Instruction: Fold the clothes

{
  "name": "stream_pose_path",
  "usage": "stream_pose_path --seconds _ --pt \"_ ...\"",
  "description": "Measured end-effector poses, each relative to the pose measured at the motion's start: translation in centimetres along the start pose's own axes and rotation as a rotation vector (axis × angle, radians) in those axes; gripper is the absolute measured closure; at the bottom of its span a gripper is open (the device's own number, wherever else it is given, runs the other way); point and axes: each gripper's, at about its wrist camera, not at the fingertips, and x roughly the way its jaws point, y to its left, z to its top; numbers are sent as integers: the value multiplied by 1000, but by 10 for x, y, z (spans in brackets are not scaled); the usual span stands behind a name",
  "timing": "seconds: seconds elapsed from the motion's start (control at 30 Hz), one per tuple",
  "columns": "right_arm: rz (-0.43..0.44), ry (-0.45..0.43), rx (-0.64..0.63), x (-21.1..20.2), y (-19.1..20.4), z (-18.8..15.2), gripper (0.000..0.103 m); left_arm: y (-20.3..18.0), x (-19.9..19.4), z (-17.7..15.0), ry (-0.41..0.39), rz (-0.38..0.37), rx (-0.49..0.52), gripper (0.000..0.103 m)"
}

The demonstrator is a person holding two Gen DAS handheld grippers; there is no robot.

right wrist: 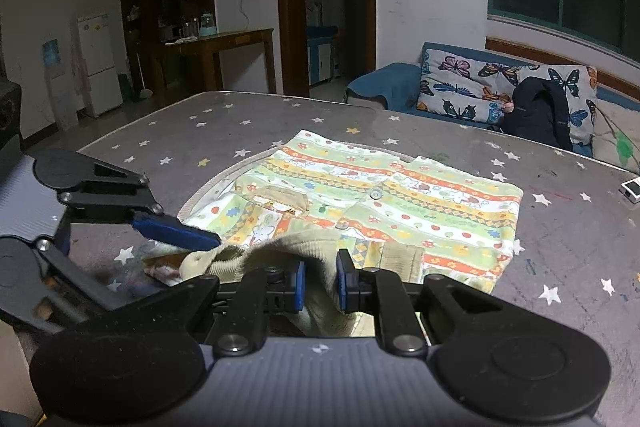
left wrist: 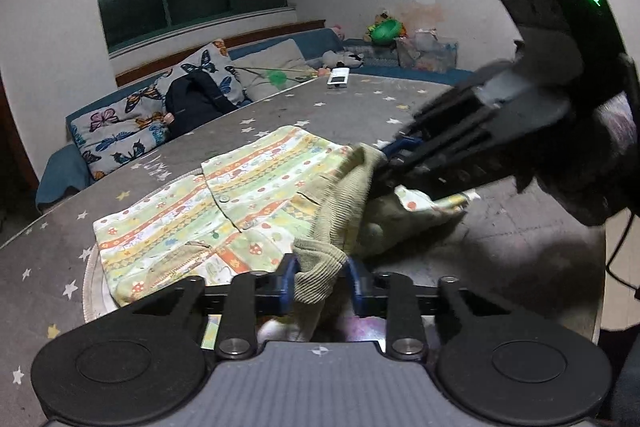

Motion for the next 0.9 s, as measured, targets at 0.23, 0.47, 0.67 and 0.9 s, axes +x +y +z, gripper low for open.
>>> stream_pose_path --seconds 0.23,0.47,0.67,0.9 --pt "7 13 -3 -5 -1 -7 71 22 1 7 -14 -5 -99 84" --pt "0 52 -60 -6 7 -22 54 30 2 14 -22 -22 -122 84" --pt "3 37 25 13 -4 -17 73 27 -8 7 -29 -4 -103 72" --pt "23 3 111 8 -14 -13 82 26 -31 -12 -48 43 -45 55"
